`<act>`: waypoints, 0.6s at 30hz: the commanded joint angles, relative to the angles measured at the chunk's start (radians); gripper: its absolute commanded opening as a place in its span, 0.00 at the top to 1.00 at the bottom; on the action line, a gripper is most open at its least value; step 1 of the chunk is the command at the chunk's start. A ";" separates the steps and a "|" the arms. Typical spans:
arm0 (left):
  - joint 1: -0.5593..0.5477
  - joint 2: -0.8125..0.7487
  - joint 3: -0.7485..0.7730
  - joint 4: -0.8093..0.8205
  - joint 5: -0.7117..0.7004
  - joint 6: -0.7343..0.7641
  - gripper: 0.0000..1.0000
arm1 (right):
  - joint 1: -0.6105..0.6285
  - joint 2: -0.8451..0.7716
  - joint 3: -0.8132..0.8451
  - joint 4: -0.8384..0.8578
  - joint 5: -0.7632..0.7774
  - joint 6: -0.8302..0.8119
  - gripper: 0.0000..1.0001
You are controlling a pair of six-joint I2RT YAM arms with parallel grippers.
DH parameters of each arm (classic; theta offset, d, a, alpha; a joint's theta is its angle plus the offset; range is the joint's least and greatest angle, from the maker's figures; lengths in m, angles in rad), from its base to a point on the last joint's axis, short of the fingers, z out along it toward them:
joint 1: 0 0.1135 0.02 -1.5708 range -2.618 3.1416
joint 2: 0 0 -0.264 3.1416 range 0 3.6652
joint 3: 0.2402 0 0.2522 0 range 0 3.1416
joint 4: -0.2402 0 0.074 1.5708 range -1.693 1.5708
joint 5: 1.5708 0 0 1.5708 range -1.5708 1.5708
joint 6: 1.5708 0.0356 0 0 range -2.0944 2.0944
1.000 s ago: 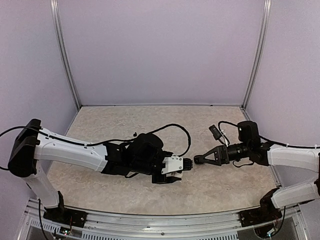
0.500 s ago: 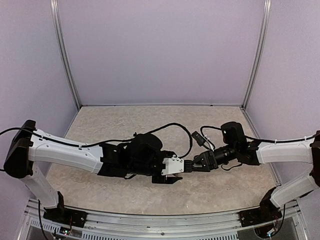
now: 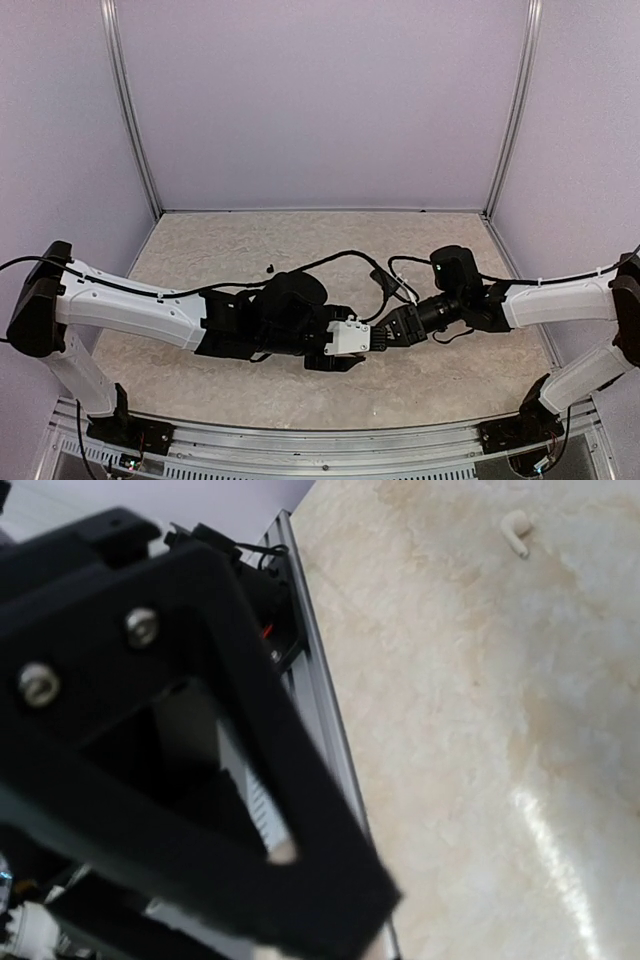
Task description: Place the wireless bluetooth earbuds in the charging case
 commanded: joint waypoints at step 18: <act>-0.004 -0.197 -0.228 0.488 -0.290 -0.185 0.01 | -0.014 -0.167 0.045 0.122 0.211 0.004 0.87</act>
